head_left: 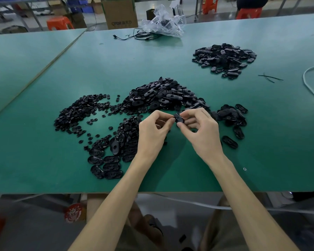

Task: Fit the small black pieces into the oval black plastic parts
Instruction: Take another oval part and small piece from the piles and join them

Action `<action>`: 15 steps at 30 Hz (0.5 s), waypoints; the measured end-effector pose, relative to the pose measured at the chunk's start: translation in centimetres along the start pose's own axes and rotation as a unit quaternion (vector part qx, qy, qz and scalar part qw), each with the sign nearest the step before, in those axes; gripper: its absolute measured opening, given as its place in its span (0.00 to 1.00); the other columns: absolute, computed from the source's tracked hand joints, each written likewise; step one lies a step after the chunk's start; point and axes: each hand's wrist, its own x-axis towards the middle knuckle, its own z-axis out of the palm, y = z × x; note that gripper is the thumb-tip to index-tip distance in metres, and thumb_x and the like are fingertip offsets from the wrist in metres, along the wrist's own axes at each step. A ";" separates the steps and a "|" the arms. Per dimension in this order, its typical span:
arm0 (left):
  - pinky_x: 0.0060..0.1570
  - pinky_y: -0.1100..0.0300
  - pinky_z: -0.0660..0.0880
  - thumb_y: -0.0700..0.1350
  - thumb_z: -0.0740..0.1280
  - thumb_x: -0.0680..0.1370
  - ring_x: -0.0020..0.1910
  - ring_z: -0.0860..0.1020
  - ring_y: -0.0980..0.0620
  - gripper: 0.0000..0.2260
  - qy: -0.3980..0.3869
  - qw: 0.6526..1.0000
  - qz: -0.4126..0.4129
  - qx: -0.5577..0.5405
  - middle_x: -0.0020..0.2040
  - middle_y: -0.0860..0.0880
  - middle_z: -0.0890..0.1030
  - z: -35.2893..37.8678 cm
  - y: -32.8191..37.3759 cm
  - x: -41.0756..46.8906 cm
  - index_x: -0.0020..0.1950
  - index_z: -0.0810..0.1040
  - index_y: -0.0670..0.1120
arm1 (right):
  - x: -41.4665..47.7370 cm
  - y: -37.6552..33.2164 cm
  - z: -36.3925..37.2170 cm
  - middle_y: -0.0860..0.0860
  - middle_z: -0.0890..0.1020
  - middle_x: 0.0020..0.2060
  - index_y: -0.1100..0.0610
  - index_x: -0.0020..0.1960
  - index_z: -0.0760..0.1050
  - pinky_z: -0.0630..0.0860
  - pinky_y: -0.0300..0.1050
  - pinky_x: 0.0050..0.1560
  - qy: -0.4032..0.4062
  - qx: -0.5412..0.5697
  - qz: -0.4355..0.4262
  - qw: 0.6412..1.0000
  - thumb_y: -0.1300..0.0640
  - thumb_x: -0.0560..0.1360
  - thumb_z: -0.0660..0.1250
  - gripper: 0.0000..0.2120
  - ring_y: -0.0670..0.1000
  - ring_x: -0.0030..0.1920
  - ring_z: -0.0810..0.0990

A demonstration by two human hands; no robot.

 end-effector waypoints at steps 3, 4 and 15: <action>0.37 0.61 0.80 0.44 0.75 0.79 0.38 0.82 0.51 0.02 -0.006 1.000 -0.003 0.003 0.38 0.53 0.84 0.0 0.0 0.0 0.47 0.84 0.49 | 0.0 0.0 0.0 0.47 0.80 0.51 0.53 0.54 0.81 0.82 0.38 0.50 -0.003 0.000 -0.001 1.000 0.65 0.76 0.76 0.12 0.47 0.46 0.83; 0.37 0.60 0.80 0.44 0.75 0.79 0.38 0.82 0.51 0.02 -0.007 1.000 -0.004 0.004 0.38 0.53 0.84 0.1 0.0 0.0 0.47 0.84 0.49 | 0.0 0.0 0.0 0.47 0.80 0.51 0.53 0.54 0.81 0.82 0.38 0.51 -0.004 0.000 -0.001 1.000 0.65 0.76 0.76 0.12 0.47 0.46 0.83; 0.37 0.61 0.79 0.44 0.75 0.78 0.37 0.81 0.52 0.03 -0.020 1.000 -0.003 0.008 0.39 0.54 0.84 0.2 -0.3 0.1 0.46 0.83 0.49 | 0.0 0.0 -0.1 0.46 0.80 0.51 0.54 0.54 0.81 0.80 0.35 0.51 -0.009 -0.004 -0.001 1.000 0.65 0.76 0.76 0.10 0.46 0.48 0.82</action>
